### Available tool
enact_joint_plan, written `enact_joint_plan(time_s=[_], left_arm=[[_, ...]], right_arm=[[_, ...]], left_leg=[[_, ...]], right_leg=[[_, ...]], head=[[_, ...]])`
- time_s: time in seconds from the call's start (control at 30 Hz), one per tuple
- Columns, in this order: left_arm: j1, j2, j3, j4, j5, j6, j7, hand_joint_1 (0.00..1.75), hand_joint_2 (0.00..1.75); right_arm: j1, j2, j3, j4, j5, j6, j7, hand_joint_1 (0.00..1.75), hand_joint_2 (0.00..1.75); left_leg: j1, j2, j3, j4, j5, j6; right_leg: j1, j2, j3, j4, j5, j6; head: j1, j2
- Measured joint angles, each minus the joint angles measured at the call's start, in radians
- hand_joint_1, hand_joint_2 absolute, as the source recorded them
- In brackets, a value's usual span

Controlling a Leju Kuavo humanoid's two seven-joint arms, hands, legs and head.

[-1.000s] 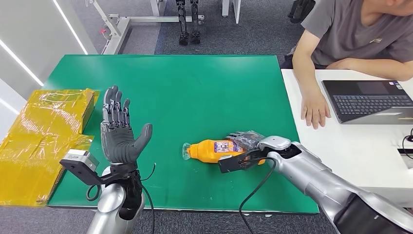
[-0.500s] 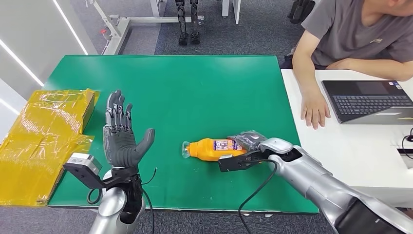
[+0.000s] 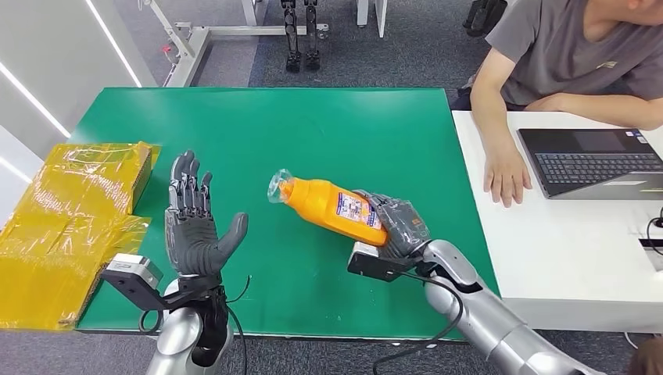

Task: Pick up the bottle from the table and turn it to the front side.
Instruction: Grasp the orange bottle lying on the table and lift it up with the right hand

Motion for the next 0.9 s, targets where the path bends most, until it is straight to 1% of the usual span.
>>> enact_joint_plan(time_s=[0.2, 0.37, 0.47, 0.67, 0.9], left_arm=[[-0.031, -0.009, 0.0, 0.019, 0.006, 0.0, 0.0, 0.0, 1.75], [-0.046, -0.009, 0.001, 0.037, 0.015, -0.003, 0.0, 0.0, 1.75], [-0.05, -0.009, 0.001, 0.046, 0.017, -0.011, 0.0, 0.0, 1.75], [-0.059, -0.009, -0.002, 0.076, 0.025, -0.056, 0.0, 0.0, 1.75], [-0.07, -0.013, -0.02, 0.108, 0.024, -0.094, 0.0, 0.0, 1.75]], right_arm=[[0.1, 0.068, -0.107, -0.078, 0.0, -0.172, -0.126, 1.75, 1.75], [0.152, 0.126, -0.158, -0.098, -0.024, -0.27, -0.217, 1.75, 1.75], [0.171, 0.15, -0.17, -0.102, -0.033, -0.285, -0.234, 1.75, 1.75], [0.202, 0.178, -0.187, -0.108, -0.034, -0.302, -0.244, 1.75, 1.75], [0.224, 0.19, -0.195, -0.112, 0.004, -0.293, -0.209, 1.75, 1.75]], left_leg=[[0.0, 0.0, 0.0, 0.0, 0.0, 0.0], [0.0, 0.001, 0.0, 0.0, 0.0, 0.0], [0.0, 0.001, 0.0, 0.0, 0.0, 0.0], [0.0, 0.001, 0.0, 0.0, 0.0, 0.0], [0.0, 0.001, 0.0, 0.0, 0.0, 0.0]], right_leg=[[0.0, 0.0, 0.0, 0.0, 0.0, 0.0], [0.0, 0.001, 0.0, 0.0, 0.0, 0.0], [0.0, 0.001, 0.0, 0.0, 0.0, 0.0], [0.0, 0.001, 0.0, 0.0, 0.0, 0.0], [0.0, 0.001, 0.0, 0.0, 0.0, 0.0]], head=[[0.0, 0.0], [0.0, 0.0], [0.0, 0.0], [0.0, 0.0], [0.0, 0.0]])
